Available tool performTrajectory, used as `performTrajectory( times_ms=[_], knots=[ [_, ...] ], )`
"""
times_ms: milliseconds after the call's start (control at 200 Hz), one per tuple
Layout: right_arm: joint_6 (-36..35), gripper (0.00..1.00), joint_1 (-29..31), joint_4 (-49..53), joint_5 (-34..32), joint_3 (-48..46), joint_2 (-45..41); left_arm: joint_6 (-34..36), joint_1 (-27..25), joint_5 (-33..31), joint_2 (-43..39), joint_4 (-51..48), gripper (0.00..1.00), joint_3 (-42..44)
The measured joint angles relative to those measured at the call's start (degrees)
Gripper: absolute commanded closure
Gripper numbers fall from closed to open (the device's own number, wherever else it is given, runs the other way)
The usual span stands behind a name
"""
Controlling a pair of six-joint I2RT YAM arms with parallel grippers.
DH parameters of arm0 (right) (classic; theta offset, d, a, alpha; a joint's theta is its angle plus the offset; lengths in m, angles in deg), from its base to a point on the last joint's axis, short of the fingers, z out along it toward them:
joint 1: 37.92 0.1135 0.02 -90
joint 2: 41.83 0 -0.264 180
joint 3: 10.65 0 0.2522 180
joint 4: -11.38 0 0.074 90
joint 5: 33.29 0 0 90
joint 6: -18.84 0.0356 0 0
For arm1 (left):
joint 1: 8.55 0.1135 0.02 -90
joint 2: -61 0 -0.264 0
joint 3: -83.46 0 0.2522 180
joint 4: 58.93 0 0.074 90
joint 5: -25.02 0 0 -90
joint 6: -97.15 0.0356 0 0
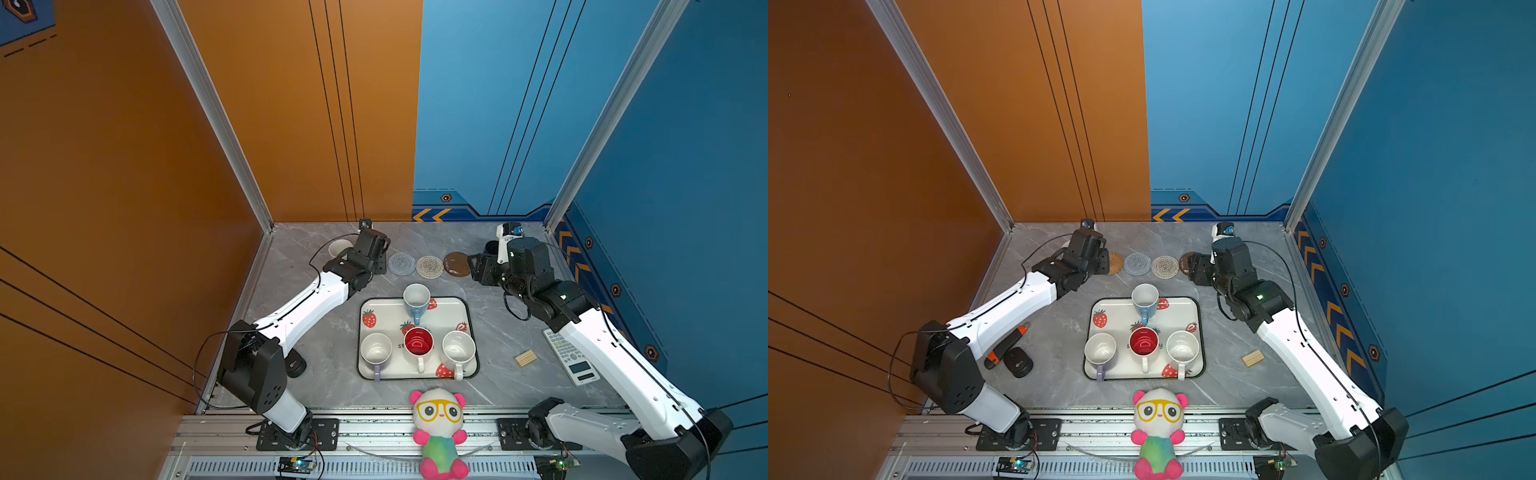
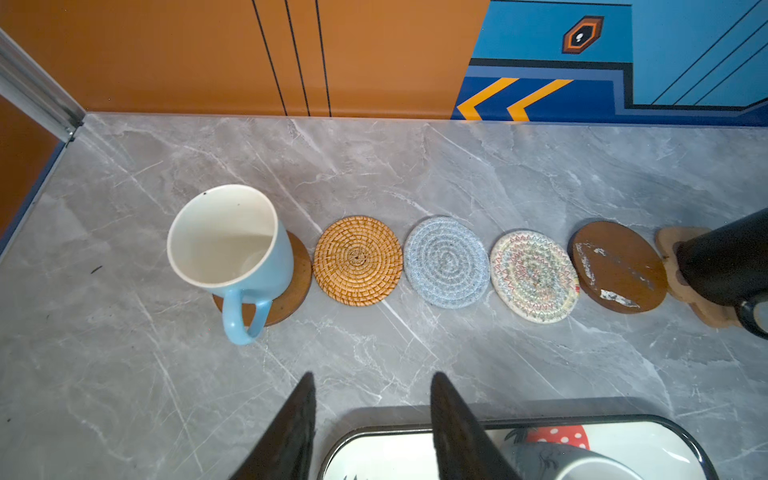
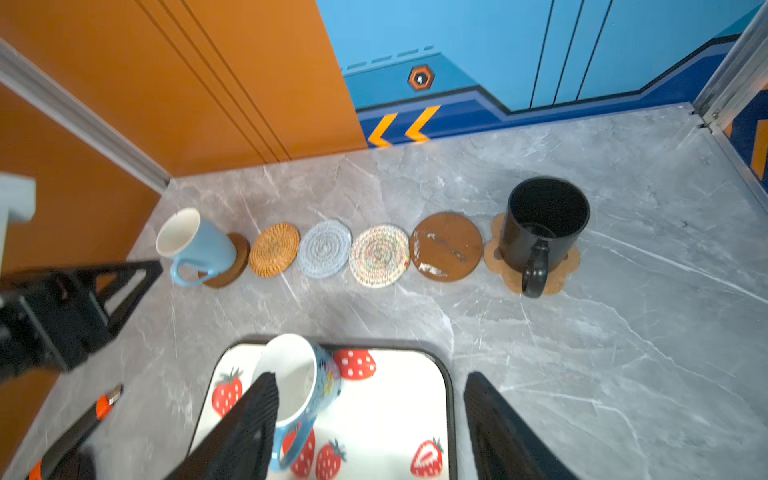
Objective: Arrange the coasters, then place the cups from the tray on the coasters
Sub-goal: 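Open left gripper and raise it while right gripper moves toward the tray, then lower right gripper into the speckled white mug on the tray and grasp it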
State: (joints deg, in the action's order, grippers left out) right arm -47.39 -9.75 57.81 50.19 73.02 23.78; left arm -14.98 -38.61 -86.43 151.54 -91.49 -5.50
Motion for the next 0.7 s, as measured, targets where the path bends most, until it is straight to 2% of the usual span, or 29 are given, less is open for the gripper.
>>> performTrajectory(
  times_ms=[175, 316, 526, 701],
  knots=[
    [0.0, 0.33, 6.73, 13.9, -0.46, 3.93, -0.22, 0.35, 0.0, 2.27, -0.04, 4.24, 0.54, 1.7],
    [3.48, 0.35, 12.11, 23.04, -2.29, 3.63, -3.28, 0.46, 0.0, 4.15, -0.2, 7.15, 0.54, 4.33],
    [15.21, 0.35, 23.12, 29.14, -5.7, -4.59, -11.52, 0.74, 0.22, 6.67, -1.01, 9.7, 0.54, 6.23],
    [25.75, 0.3, 33.4, 31.1, -8.46, -10.91, -10.1, 0.74, 0.79, 8.2, -3.45, 12.0, 0.53, 8.55]
  ],
)
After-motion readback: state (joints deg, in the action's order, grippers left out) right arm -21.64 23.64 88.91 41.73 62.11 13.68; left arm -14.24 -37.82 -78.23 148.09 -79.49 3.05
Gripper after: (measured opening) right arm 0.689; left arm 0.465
